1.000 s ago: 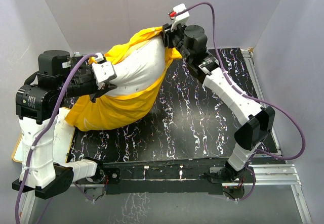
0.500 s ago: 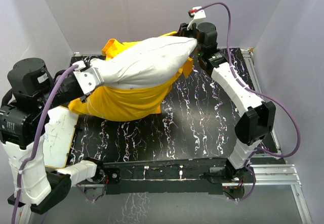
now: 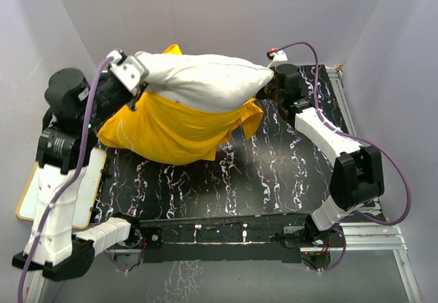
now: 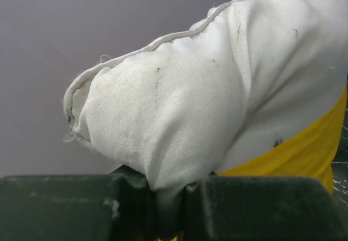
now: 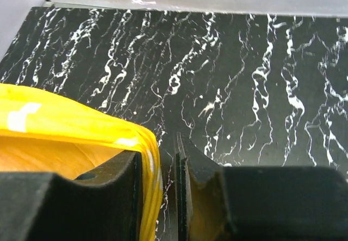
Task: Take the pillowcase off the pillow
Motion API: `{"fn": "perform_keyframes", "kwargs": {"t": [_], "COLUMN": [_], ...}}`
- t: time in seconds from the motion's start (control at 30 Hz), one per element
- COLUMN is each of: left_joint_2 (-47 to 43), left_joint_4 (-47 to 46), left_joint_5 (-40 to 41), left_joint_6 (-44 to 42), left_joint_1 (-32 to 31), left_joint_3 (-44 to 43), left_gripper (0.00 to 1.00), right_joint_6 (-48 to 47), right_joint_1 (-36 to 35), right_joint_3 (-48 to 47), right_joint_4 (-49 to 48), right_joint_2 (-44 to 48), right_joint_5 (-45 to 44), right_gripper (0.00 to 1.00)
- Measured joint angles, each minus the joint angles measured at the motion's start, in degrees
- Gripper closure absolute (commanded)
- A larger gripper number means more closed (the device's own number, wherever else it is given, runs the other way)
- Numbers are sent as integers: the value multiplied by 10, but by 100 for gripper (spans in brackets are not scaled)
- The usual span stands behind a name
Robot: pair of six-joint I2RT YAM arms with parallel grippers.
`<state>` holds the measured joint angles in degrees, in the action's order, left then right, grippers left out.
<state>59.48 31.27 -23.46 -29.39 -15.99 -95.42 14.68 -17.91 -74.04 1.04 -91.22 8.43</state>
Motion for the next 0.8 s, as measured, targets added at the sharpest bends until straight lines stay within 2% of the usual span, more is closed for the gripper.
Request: {"fn": "perform_keyframes", "kwargs": {"t": [0.13, 0.27, 0.37, 0.57, 0.7, 0.8], "left_joint_2": [78, 118, 116, 88, 78, 78], "left_joint_4": [-26, -35, -42, -53, -56, -56], "left_joint_5": [7, 10, 14, 21, 19, 19], "left_joint_6": [12, 25, 30, 35, 37, 41], "left_joint_1": [-2, -2, -2, -1, 0, 1], "left_joint_3": [-70, -108, -108, -99, -110, -121], "left_gripper": [100, 100, 100, 100, 100, 100], "right_joint_6": [18, 36, 38, 21, 3, -7], "right_joint_1": [6, 16, 22, 29, 35, 38], "right_joint_3": [22, 23, 12, -54, -103, -110], "right_joint_4": [-4, -10, -5, 32, 47, 46], "right_joint_2": [0, 0, 0, 11, 26, 52], "right_joint_5": [-21, -34, -40, -43, -19, 6], "right_gripper": [63, 44, 34, 23, 14, 10]}}
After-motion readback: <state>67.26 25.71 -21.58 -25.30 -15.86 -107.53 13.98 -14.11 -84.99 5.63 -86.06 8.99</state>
